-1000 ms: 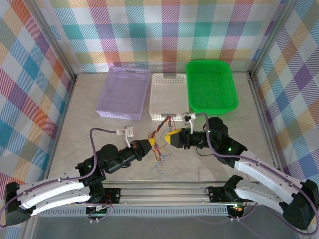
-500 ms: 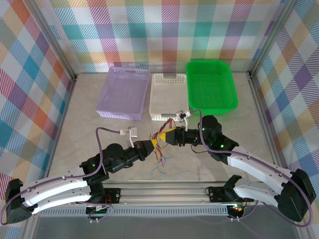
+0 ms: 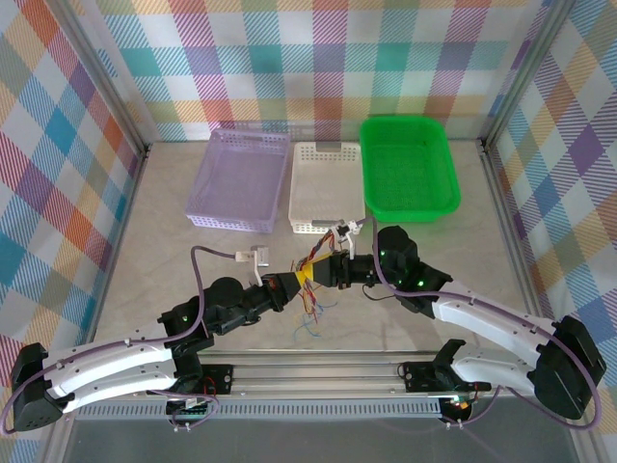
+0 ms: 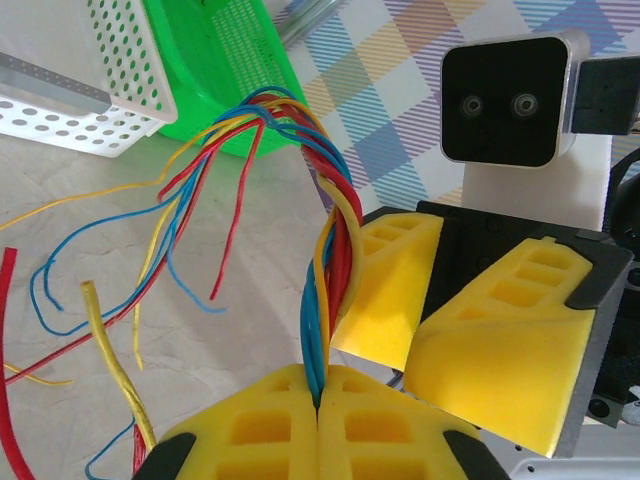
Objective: Untangle the cables
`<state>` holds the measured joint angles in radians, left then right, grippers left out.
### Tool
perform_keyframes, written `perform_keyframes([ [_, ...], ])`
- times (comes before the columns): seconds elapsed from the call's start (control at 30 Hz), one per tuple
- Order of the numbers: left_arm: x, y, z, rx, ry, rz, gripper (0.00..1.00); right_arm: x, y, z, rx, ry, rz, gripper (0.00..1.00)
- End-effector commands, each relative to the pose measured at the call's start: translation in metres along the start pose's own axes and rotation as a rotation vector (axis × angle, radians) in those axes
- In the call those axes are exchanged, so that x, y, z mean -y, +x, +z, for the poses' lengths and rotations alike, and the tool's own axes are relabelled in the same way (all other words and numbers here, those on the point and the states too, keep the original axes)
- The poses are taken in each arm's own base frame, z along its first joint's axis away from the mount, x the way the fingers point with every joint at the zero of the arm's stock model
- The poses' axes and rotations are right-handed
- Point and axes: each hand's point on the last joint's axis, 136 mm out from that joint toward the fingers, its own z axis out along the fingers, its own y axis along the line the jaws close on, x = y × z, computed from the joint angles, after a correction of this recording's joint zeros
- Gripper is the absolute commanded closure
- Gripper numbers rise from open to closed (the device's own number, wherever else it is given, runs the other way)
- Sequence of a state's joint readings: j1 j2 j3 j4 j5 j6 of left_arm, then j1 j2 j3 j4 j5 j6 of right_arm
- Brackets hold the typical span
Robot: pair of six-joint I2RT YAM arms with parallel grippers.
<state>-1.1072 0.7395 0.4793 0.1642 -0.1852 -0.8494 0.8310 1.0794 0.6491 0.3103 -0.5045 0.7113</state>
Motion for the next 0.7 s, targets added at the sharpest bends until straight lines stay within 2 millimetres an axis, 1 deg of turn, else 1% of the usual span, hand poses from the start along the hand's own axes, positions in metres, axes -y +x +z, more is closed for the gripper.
perform_keyframes([
  [0.0, 0.019, -0.019, -0.003, 0.061, 0.052, -0.022, 1.0, -0.012, -0.009, 0.001, 0.016, -0.02, -0.06, 0.73],
  [0.1, 0.019, -0.02, -0.005, 0.064, 0.054, -0.023, 1.0, -0.006, -0.007, 0.002, 0.012, 0.002, -0.051, 0.73],
  [0.2, 0.019, -0.019, -0.004, 0.06, 0.055, -0.023, 1.0, -0.002, -0.006, 0.003, 0.008, 0.021, -0.043, 0.72],
  [0.3, 0.019, -0.018, -0.003, 0.056, 0.055, -0.023, 1.0, -0.004, -0.006, 0.004, 0.01, 0.014, -0.047, 0.71],
  [0.43, 0.02, -0.017, -0.002, 0.055, 0.059, -0.024, 1.0, -0.006, -0.007, 0.005, 0.01, 0.013, -0.059, 0.77],
  [0.67, 0.019, -0.018, -0.005, 0.057, 0.057, -0.022, 1.0, 0.0, -0.006, 0.004, 0.013, 0.047, -0.066, 0.93],
])
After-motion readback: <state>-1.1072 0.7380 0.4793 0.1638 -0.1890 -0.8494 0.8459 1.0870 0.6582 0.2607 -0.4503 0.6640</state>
